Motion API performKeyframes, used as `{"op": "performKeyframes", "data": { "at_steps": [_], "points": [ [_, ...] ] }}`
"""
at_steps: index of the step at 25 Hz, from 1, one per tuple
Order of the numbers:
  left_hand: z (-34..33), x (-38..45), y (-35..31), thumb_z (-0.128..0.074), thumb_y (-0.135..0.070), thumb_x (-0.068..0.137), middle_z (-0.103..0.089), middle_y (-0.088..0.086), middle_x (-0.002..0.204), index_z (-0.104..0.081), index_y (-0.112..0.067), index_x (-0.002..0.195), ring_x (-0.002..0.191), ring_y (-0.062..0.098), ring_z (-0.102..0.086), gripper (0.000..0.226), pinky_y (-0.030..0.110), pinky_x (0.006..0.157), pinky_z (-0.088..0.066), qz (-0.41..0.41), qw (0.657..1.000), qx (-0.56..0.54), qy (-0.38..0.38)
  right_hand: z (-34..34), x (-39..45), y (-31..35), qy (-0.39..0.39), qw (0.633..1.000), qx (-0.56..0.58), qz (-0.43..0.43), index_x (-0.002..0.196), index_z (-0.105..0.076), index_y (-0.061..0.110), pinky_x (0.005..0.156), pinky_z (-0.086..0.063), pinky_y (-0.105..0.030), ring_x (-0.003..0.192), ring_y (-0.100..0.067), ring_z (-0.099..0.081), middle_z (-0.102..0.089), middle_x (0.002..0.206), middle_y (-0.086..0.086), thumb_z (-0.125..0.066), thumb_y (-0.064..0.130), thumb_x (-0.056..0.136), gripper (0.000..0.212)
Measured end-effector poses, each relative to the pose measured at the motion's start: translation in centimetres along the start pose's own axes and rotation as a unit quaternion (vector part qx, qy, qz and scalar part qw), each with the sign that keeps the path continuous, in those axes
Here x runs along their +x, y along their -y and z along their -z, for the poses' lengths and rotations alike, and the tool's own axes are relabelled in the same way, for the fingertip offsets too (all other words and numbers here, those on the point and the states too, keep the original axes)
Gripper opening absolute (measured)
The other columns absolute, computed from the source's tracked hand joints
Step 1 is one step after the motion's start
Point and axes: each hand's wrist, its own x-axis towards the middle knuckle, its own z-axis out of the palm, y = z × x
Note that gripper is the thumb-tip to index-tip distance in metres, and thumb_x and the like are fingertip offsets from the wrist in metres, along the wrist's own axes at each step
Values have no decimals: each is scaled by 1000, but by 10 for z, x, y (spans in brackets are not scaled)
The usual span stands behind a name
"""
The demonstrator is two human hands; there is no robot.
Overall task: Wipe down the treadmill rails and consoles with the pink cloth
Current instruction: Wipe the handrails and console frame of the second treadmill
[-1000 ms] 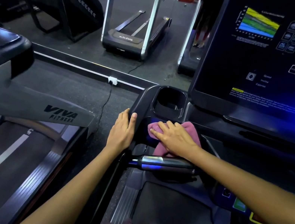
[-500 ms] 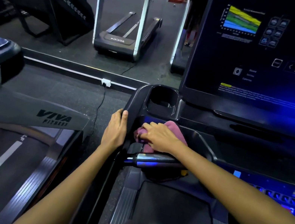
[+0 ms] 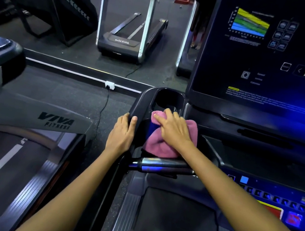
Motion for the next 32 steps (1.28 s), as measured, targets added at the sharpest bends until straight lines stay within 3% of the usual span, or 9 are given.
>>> {"op": "performKeyframes", "data": {
  "at_steps": [3,7,11,14,19,23,27,29,32],
  "points": [
    [-1,0,2,-19,-48,97,-36,6,144,-32,-12,141,131,24,-37,58,39,103,-30,-2,1000,1,0,1,-3,0,30,999,-28,15,131,-48,24,74,-37,-36,102,-29,-47,-42,123,-7,-46,8,87,47],
    [-2,1,2,-19,-49,96,-37,5,143,-33,-12,140,131,24,-37,59,39,103,-31,-8,1000,5,-4,17,21,-7,79,990,-29,-118,117,-60,20,80,-40,-38,107,-32,-49,-45,120,-8,-49,16,91,29],
    [-3,1,3,-22,-48,96,-37,6,143,-32,-11,139,130,24,-37,58,39,102,-32,-19,1000,12,-8,17,59,-8,142,989,31,-38,116,-63,23,82,-40,-36,106,-32,-53,-51,117,-8,-45,26,96,27],
    [-4,2,1,-22,-53,94,-38,7,140,-32,-10,139,129,25,-38,63,40,101,-33,-31,999,15,-12,8,80,-8,130,987,74,-58,113,-64,21,85,-41,-36,107,-31,-54,-52,117,-7,-48,23,94,26],
    [-4,6,0,-23,-52,94,-39,8,136,-33,-11,138,125,27,-41,61,41,99,-35,-33,999,30,-17,7,102,-7,117,970,124,-173,113,-62,11,83,-44,-34,109,-35,-57,-58,121,-15,-49,26,93,28],
    [-4,8,0,-24,-52,94,-39,10,135,-33,-11,138,123,29,-42,61,43,98,-37,-34,998,50,-20,7,89,-4,98,975,151,-132,86,-67,19,70,-38,-28,99,-33,-60,-64,99,-7,-50,13,82,19],
    [-5,7,0,-22,-55,93,-39,10,135,-34,-11,137,122,29,-43,63,44,97,-38,-33,998,52,-16,23,73,-13,161,961,207,-89,93,-72,28,83,-43,-28,105,-24,-60,-68,111,7,-51,16,82,27],
    [-4,5,1,-19,-63,90,-39,10,136,-34,-10,137,123,30,-43,72,44,97,-37,-35,998,55,-10,34,72,-15,209,960,164,-84,101,-70,27,87,-43,-30,108,-25,-58,-66,115,2,-54,19,82,26],
    [-5,2,0,-19,-59,90,-38,10,140,-33,-8,138,125,30,-41,71,44,99,-35,-32,997,67,-6,50,75,-9,275,959,-24,-65,116,-63,15,86,-46,-35,110,-29,-58,-63,120,-7,-62,21,81,35]
  ]
}}
